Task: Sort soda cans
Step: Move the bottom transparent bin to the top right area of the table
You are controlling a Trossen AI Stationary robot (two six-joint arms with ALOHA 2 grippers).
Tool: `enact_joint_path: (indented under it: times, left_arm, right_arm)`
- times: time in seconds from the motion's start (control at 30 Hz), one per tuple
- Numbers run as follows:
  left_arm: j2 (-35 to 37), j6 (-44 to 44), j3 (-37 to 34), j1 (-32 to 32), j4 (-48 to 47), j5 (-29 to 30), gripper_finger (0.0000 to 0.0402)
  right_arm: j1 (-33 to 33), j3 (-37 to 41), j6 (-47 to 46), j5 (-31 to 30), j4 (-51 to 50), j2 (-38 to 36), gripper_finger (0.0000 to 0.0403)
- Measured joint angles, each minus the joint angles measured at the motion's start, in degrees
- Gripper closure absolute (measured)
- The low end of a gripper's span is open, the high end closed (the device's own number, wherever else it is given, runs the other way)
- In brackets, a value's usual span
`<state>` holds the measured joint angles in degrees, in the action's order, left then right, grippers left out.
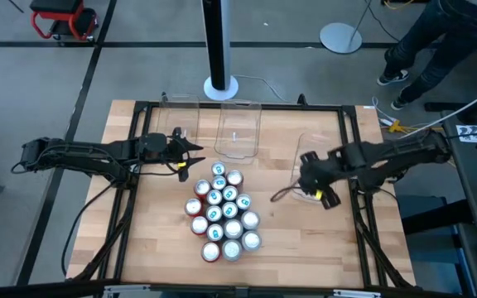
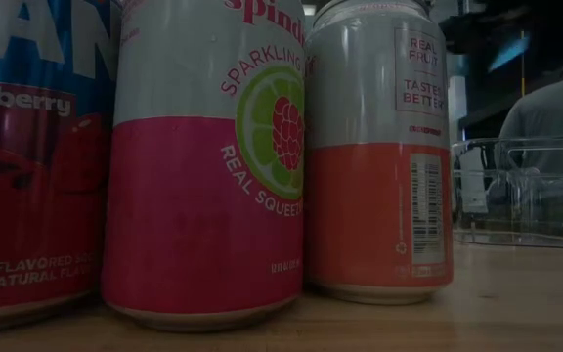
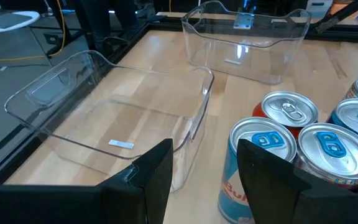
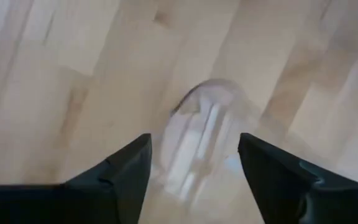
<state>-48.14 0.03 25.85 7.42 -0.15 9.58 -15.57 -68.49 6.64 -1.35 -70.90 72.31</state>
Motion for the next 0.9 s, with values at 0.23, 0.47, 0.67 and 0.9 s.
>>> enact_joint_path:
  times: [0.23,0.47,0.67,0.9]
  left_arm:
    - [-0.07,-1.11,0.02,0.0,-1.26,-0.01,0.0233]
    - [-0.06,0.67,0.02,0.0,0.28,0.01,0.0233]
    - [-0.04,2.1,0.04,0.0,1.22,-0.01,0.0233]
    - [-0.04,2.13,0.04,0.02,1.13,-0.01,0.0233]
  right_arm:
    - [-8.98,4.35,-17.36,-2.13,0.96,0.53,0.0146]
    - [-9.94,13.45,-20.0,-1.18,6.37,1.09,0.0146]
    - [-9.1,19.39,-19.86,-1.98,12.86,1.11,0.0146]
    - [-8.28,20.79,-15.35,-3.26,16.86,1.11,0.0194]
